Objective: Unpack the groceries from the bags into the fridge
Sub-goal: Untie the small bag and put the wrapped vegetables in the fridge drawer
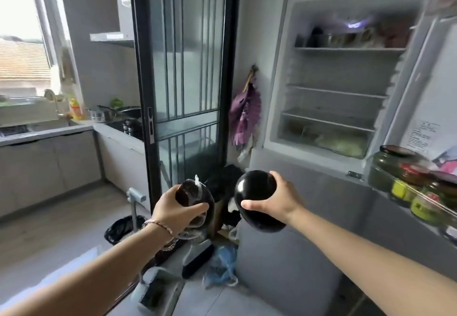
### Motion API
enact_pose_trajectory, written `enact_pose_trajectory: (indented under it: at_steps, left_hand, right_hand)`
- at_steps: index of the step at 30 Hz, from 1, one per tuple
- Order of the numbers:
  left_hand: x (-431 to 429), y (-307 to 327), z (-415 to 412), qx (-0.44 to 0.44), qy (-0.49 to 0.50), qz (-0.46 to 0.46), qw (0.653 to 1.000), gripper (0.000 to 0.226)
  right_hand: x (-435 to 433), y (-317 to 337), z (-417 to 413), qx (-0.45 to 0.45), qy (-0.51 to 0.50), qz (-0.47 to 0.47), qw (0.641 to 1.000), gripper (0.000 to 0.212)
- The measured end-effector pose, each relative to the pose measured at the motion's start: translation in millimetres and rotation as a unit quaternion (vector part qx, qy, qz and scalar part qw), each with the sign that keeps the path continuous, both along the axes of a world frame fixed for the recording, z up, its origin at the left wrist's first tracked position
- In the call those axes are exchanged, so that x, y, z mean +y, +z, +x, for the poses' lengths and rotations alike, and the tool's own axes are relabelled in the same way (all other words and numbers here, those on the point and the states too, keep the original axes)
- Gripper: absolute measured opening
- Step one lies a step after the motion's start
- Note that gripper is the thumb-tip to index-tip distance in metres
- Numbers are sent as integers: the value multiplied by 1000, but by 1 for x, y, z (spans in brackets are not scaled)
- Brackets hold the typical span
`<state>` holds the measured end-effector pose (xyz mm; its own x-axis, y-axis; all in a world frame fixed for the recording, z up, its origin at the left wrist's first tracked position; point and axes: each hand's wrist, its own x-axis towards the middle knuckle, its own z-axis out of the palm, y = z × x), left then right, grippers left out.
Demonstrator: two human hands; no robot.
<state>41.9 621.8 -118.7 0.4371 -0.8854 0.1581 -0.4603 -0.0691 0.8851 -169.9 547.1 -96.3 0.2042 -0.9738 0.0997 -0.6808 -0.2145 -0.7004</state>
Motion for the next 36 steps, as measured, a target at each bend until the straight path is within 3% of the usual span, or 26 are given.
enact_pose_trajectory:
  at_steps: [5,14,19,23,27,30,33,36]
  left_hand:
    - [-157,9,-11,-12,-89,20,996,41]
    - [-387,50,-80,-73,-242,40,967,30]
    - [-500,46,-139,111,-241,61,962,27]
    - [-574,35,-191,181,-269,90,941,40]
    - [-630,23,-243,344,-300,143,878,44]
    - [-660,10,-275,384,-318,169,850,49]
    - [-686,6,-296,405,-334,162,836,64]
    - [-704,9,-305,434,-340,150,821,43]
  right_hand:
    - [-106,14,-22,15,-83,-37,996,120]
    - [-261,51,-86,12,-220,-65,973,116]
    - [-351,47,-138,-41,-286,-99,952,115]
    - [-416,45,-179,-110,-339,-114,927,107]
    - [-470,51,-215,-154,-389,-133,898,107]
    - [-500,54,-231,-178,-410,-135,884,98]
    - [-520,51,-240,-182,-430,-130,874,102]
    - [-529,45,-243,-178,-445,-129,868,99]
